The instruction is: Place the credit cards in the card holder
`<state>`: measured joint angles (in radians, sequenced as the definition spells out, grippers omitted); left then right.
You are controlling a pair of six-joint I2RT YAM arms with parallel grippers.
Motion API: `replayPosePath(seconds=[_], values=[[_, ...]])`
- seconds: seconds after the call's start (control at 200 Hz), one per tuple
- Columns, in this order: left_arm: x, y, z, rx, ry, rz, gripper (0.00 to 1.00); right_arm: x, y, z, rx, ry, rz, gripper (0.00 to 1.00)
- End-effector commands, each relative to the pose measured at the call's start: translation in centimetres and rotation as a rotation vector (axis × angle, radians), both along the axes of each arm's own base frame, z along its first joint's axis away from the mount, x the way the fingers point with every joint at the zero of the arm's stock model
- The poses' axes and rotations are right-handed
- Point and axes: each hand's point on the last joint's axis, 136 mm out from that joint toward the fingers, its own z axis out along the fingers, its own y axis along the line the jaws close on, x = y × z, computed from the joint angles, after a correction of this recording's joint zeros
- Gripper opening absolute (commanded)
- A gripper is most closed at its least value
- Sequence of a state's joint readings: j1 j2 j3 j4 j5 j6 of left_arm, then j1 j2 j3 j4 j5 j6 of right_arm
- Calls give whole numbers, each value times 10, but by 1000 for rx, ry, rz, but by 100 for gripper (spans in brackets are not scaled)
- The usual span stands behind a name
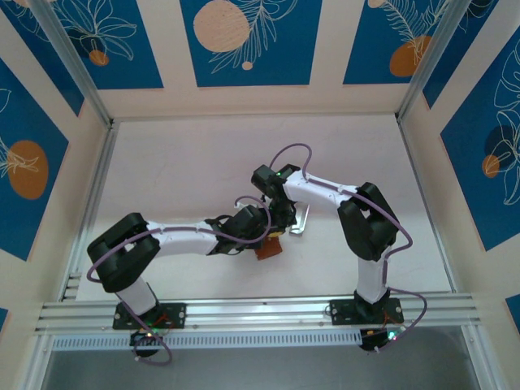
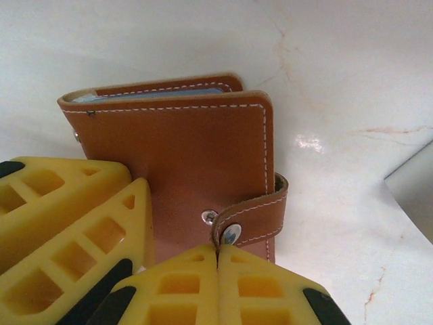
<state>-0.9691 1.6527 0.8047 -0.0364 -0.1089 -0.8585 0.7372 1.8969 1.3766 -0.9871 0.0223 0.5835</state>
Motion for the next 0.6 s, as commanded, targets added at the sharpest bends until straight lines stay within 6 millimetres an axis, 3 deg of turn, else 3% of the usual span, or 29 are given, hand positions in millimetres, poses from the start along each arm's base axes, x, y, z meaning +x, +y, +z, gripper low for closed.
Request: replayPosePath(seconds=[0.0,0.595], values=[[-18,10,-31,68,75,-23,16,-8,3,-9,13,53,6,0],[-18,11,-30,53,61,-2,16,-27,3,-37,14,151,5,0]])
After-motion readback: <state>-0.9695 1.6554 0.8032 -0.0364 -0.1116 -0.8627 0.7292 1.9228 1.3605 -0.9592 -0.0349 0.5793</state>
